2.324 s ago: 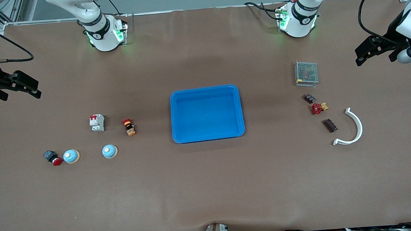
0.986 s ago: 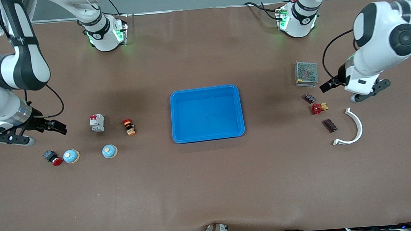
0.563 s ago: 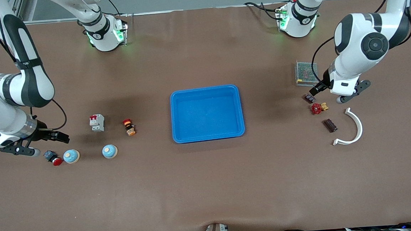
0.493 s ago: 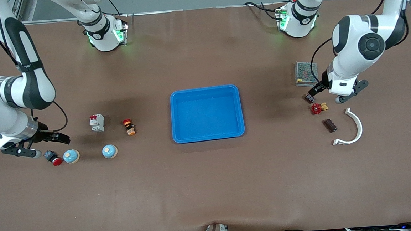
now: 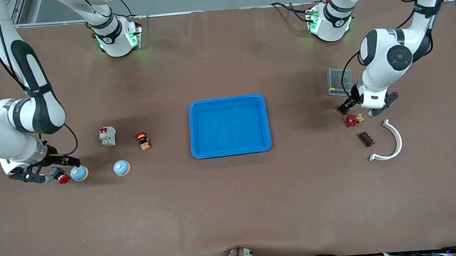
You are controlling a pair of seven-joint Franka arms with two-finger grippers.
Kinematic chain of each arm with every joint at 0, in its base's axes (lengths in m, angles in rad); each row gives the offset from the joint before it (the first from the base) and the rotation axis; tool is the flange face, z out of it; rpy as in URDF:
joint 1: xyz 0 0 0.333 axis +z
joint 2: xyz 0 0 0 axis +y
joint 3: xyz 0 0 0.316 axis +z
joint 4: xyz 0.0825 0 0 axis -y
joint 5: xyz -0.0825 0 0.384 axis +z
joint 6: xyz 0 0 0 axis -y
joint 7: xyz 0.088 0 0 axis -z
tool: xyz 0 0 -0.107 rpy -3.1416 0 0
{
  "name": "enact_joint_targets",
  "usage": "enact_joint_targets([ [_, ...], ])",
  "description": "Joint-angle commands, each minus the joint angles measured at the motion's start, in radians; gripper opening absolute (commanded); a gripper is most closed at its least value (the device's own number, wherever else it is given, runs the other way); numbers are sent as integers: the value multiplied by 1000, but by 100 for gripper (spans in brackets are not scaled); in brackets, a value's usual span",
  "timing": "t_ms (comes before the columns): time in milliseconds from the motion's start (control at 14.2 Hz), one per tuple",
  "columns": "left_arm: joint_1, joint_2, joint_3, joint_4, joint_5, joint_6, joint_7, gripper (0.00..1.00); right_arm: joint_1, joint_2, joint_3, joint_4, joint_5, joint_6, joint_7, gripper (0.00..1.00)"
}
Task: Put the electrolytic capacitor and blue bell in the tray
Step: 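Lower both grippers onto a blue bell and a brown capacitor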
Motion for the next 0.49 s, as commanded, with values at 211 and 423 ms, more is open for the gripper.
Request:
enact_joint_targets([
  [211,27,95,-4,0,-11,90,-20,65,-17,71,12,52,-17,37,-4,100],
  [423,27,118,-4,0,-11,90,-30,62,-17,100,12,77,-17,42,-2,100],
])
